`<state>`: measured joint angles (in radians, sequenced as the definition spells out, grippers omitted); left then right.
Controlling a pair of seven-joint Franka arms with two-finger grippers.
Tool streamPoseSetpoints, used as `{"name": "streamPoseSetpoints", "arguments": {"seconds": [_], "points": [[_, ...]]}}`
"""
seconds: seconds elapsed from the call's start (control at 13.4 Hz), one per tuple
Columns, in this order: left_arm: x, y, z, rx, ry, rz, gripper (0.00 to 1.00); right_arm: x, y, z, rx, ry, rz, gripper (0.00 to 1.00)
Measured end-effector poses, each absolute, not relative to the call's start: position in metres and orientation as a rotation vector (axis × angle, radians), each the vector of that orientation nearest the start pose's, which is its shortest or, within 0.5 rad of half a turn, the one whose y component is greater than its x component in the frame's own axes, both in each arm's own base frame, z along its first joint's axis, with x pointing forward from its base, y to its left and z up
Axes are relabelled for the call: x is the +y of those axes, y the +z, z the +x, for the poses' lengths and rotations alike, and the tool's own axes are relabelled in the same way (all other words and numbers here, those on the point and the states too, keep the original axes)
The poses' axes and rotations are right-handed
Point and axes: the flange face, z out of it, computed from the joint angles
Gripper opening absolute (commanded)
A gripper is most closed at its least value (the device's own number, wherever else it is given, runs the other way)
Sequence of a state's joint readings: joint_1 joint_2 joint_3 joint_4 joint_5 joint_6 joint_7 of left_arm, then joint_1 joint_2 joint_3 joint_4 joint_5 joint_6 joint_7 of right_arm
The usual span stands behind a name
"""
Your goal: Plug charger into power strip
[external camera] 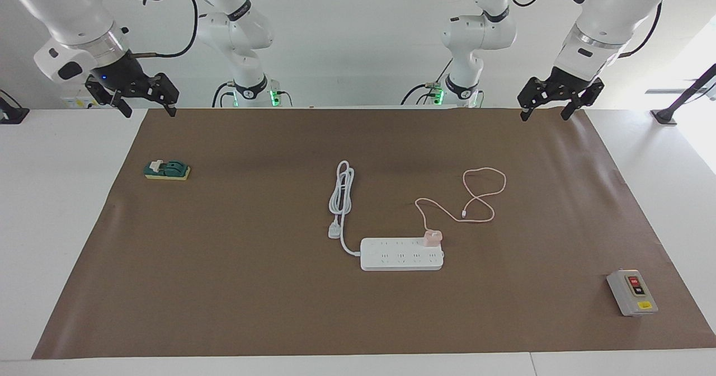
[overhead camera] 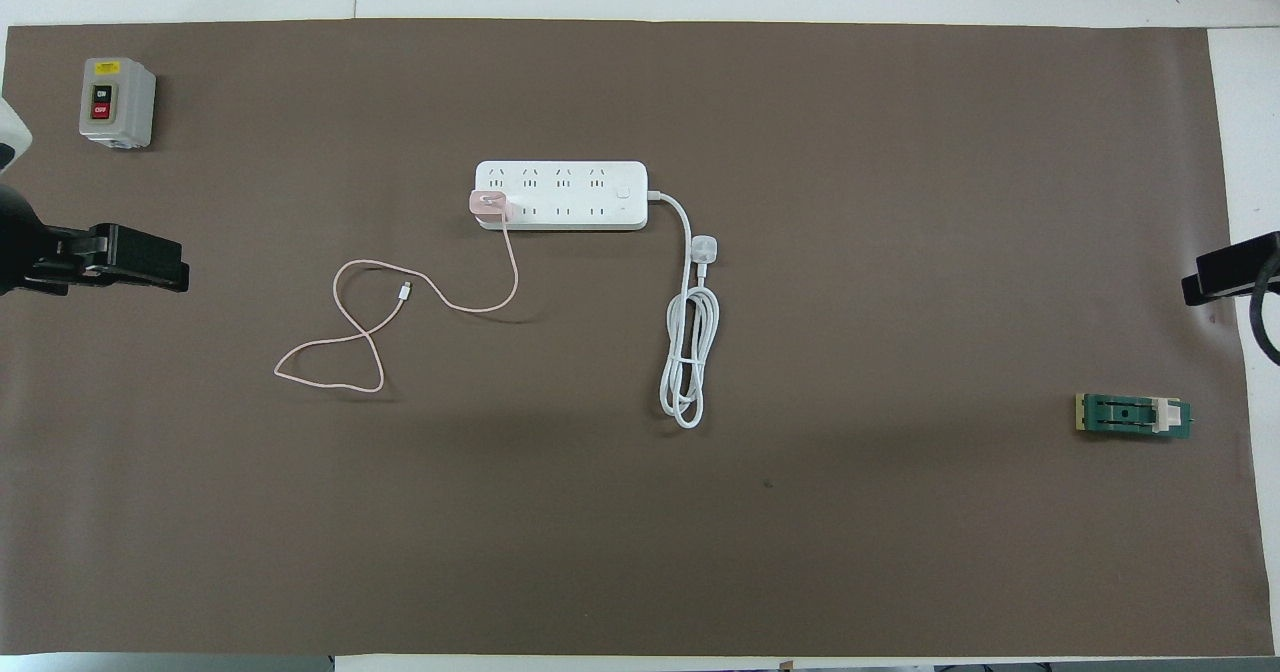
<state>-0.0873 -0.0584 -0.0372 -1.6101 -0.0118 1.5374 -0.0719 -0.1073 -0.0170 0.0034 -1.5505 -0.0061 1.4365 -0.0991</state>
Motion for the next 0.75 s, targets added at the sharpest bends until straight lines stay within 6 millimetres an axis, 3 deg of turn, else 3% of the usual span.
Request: {"name": "streamPoseSetpoints", "arguments": {"seconds": [0.75], "points": [[-0.0657,0.6314,0.5258,0.076,0.037,-3.148,1.0,-0.0562,0.6321,0.5321,0.008,0.152,-3.134,1.0]]}}
